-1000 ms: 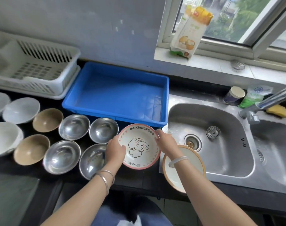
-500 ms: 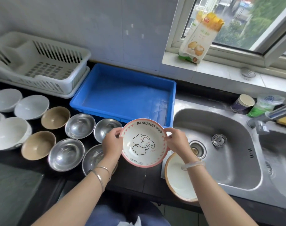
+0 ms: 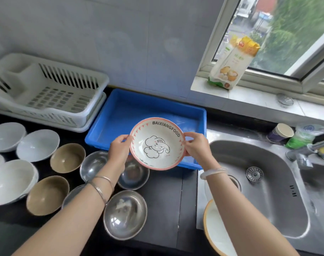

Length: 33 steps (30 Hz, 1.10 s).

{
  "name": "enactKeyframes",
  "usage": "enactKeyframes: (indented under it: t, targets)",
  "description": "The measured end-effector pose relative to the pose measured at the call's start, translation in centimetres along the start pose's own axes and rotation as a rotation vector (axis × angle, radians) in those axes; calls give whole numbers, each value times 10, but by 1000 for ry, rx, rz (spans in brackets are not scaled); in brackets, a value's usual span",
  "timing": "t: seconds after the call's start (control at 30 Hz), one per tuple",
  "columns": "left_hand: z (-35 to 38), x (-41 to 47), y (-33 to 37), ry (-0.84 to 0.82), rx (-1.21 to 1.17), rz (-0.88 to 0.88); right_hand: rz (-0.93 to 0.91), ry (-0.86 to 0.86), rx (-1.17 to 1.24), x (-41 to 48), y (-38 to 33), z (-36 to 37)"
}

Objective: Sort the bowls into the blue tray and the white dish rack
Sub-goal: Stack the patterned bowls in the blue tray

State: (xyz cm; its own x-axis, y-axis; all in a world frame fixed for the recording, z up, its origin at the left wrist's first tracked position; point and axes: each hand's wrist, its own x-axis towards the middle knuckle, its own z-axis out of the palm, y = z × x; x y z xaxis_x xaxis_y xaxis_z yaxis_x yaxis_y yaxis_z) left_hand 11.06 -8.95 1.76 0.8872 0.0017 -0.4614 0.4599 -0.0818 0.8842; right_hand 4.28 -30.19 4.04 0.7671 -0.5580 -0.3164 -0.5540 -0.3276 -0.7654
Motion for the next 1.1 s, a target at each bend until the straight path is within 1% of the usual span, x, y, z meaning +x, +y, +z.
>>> enactKeyframes:
  t: [0.1, 0.27, 0.37, 0.5, 0.6, 0.73, 0.93, 1.0, 1.1]
  targets:
    - [-9, 30, 8, 10, -46, -1, 37, 15, 69, 19, -15, 27]
    - [-21, 80, 12, 66, 58, 61, 129, -22, 181, 53, -28, 73]
    - [-26, 107, 9, 60, 99, 36, 198, -45, 249, 70, -29, 94]
    - [-30, 134, -1, 24, 109, -9, 270, -33, 297, 85, -24, 116]
    - [-31, 146, -6, 14, 120, -18, 284, -24, 306, 90, -22, 129]
    - [-35, 159, -8, 11, 116, -36, 272, -53, 338, 91, -23, 138]
    - [-42, 167, -11, -35, 21, -64, 276, -67, 443, 88, -23, 148]
    - [-43, 168, -13, -46, -31, -107, 285, -73, 477, 87, -22, 149]
    - [-44, 168, -15, -50, -140, -222, 324, -121, 555, 81, -18, 149]
